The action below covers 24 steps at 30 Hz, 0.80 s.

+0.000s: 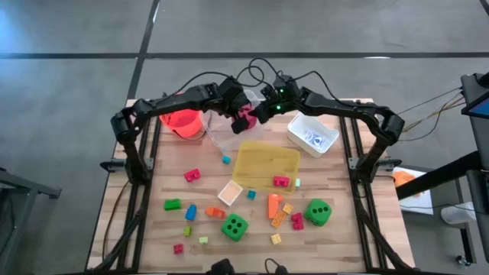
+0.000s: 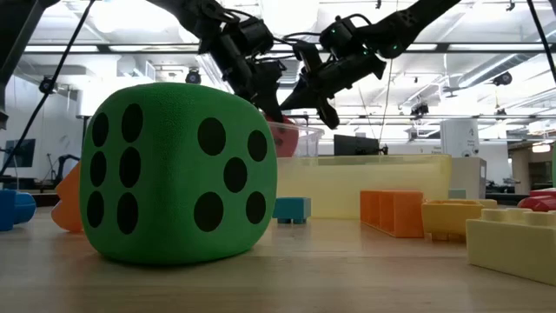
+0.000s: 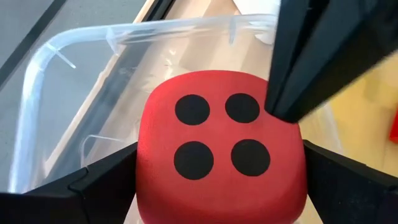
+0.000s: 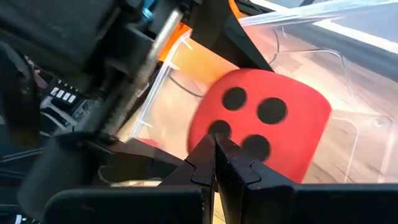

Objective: Pick & Place Toys
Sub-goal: Put the red dice into the transparent bin

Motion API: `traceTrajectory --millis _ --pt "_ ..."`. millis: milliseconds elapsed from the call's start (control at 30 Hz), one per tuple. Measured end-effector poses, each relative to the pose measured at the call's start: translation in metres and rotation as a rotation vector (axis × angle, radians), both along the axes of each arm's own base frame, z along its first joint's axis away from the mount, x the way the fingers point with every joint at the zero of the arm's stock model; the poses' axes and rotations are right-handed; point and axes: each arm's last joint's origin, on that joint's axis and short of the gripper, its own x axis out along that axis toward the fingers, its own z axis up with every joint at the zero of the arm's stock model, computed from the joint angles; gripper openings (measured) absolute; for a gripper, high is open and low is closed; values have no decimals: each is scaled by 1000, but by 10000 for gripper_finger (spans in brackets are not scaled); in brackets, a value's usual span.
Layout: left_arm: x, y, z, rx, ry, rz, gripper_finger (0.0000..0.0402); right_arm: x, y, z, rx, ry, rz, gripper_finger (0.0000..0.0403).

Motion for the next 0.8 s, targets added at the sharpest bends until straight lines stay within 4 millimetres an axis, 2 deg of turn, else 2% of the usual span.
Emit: traceTrajectory --millis 200,567,800 --pt "1 1 -3 2 -22 13 400 0 -1 -1 11 6 -32 8" --pt "2 1 4 14 -64 15 400 -4 0 -9 47 93 -94 8" --pt "2 1 5 14 -74 10 400 0 -1 -2 16 27 -85 8"
